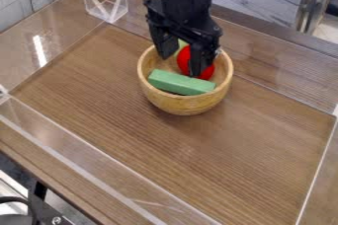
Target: Move the red fruit to the left
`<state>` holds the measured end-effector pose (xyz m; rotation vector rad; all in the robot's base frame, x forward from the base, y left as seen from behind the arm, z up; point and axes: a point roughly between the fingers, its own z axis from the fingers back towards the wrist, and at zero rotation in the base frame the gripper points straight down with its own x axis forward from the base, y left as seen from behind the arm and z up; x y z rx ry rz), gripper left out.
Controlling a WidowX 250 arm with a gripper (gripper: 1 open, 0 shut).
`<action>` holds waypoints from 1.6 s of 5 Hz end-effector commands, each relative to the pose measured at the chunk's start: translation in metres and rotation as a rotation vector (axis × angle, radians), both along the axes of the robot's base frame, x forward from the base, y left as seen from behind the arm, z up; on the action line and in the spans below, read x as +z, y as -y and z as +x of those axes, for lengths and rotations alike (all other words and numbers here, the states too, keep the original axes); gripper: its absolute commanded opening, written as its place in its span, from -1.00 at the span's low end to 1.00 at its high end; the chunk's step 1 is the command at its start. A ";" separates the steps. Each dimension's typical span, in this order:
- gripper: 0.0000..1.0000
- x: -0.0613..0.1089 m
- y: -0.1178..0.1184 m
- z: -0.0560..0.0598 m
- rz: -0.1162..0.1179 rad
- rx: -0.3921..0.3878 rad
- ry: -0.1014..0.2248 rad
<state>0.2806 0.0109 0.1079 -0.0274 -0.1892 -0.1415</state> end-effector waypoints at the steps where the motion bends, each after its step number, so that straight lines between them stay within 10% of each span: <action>1: 1.00 0.000 -0.003 0.005 0.005 0.028 0.022; 3: 1.00 0.004 -0.012 0.021 -0.002 -0.013 0.026; 4: -1.00 0.000 -0.015 0.024 -0.002 -0.003 0.022; 7: -1.00 0.082 -0.024 0.029 -0.041 -0.015 0.189; 8: 1.00 0.074 -0.011 0.023 -0.046 -0.016 0.168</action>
